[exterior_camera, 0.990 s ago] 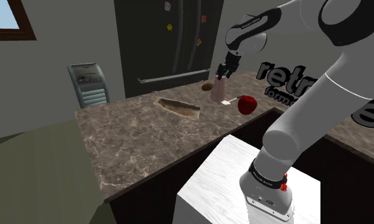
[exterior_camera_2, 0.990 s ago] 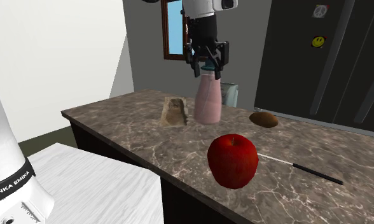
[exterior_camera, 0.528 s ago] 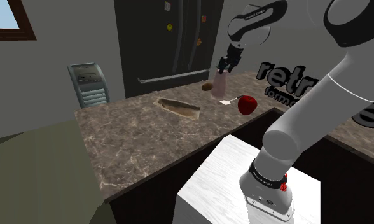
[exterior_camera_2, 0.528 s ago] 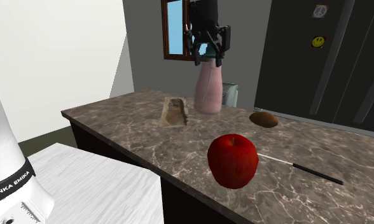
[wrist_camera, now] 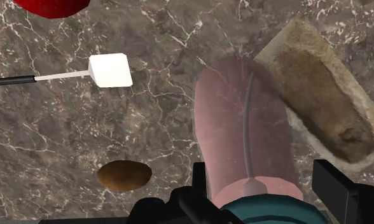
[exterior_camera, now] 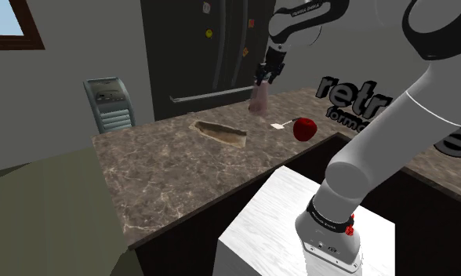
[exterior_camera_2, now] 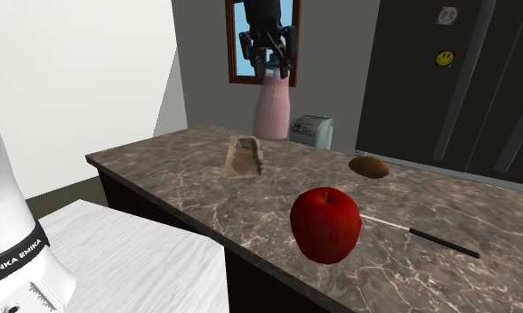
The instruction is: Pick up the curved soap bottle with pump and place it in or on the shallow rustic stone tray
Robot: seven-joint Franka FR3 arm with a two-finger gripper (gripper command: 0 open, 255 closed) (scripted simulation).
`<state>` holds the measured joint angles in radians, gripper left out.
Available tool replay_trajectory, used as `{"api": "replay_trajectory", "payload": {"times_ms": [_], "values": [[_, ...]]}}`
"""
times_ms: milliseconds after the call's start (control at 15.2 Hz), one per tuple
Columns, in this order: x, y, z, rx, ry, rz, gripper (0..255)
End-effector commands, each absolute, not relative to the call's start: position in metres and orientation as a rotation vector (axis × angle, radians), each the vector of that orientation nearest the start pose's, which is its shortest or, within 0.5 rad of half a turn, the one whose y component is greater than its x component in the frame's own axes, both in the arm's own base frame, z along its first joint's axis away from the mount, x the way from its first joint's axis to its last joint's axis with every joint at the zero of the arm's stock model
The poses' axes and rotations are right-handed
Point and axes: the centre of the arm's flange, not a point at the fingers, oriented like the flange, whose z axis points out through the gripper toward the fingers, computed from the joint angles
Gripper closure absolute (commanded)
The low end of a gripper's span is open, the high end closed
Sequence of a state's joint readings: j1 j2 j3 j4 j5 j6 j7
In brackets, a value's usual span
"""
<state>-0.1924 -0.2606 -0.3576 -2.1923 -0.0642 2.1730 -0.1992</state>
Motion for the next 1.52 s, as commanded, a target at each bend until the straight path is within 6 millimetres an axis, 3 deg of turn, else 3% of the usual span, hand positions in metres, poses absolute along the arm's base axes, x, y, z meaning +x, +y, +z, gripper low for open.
{"api": "replay_trajectory", "payload": {"times_ms": [0, 792, 1452], "values": [[0.436, -0.251, 0.514, -3.132, 0.507, -0.357, 255], [0.529, -0.126, 0.545, -3.132, 0.507, -0.357, 255], [0.53, -0.124, 0.498, -3.132, 0.507, -0.357, 255]]}}
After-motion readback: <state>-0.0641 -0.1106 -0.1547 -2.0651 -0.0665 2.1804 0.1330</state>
